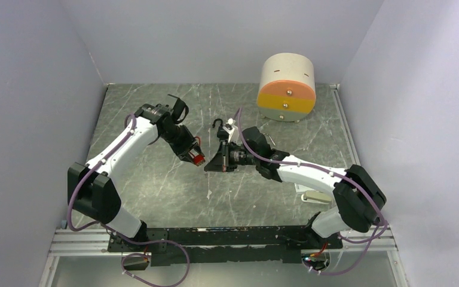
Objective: Unlock with the key
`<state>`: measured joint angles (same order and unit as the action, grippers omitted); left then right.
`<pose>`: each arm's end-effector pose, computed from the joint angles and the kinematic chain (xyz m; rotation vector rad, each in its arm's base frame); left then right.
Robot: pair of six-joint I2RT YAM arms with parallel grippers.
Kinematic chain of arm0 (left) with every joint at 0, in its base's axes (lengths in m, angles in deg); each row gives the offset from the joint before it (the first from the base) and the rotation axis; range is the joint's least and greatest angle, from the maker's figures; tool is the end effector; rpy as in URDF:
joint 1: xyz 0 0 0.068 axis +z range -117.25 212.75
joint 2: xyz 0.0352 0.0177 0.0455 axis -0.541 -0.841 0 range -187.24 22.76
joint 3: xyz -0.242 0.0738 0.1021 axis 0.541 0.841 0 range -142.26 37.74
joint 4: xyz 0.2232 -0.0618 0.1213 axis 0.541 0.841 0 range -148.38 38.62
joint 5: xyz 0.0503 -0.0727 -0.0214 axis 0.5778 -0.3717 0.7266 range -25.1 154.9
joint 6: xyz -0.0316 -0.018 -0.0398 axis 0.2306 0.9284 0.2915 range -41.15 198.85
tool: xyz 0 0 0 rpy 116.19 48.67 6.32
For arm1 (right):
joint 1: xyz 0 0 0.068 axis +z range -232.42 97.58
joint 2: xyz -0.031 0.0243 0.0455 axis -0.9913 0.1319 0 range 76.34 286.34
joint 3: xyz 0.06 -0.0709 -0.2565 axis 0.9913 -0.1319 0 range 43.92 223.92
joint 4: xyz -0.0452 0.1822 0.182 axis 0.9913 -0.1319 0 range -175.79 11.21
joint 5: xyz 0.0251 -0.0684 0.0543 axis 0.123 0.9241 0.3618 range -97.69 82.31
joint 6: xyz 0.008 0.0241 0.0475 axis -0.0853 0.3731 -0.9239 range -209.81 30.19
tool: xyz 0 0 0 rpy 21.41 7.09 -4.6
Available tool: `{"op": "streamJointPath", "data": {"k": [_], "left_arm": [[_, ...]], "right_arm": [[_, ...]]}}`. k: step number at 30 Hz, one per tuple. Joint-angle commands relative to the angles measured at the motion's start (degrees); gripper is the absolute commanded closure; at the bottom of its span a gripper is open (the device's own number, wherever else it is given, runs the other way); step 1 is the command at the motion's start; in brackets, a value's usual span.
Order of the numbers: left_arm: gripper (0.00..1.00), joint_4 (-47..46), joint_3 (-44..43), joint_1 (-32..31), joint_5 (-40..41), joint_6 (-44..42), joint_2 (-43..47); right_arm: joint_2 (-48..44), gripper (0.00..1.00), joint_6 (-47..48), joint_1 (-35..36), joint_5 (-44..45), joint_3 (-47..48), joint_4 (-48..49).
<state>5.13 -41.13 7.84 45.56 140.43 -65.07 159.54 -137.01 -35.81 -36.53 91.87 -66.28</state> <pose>0.2615 -0.1345 0.2958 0.8841 -2.9229 0.7013 0.2076 0.2447 0.2426 -0.3708 2.2381 1.4791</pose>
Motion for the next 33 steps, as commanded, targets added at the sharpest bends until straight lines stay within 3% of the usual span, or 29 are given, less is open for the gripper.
{"op": "streamJointPath", "data": {"k": [1, 11, 23, 33], "left_arm": [[0.97, -0.46, -0.23, 0.3, -1.26, 0.16, 2.97], [0.97, -0.78, 0.22, 0.34, -2.25, 0.68, 3.18], [0.97, -1.51, 0.8, 0.3, -2.67, 1.94, 4.49], [0.97, -4.37, 2.79, 0.3, -2.46, 3.65, 6.62]], "right_arm": [[0.11, 1.0, -0.61, -1.13, -0.2, 3.2, 2.97], [0.38, 1.0, -0.66, -1.52, -0.66, 4.05, 3.35], [1.1, 1.0, -4.31, -2.42, 3.87, 6.53, -4.56], [1.99, 1.0, -10.13, -5.74, -0.62, 8.99, -4.51]]}}
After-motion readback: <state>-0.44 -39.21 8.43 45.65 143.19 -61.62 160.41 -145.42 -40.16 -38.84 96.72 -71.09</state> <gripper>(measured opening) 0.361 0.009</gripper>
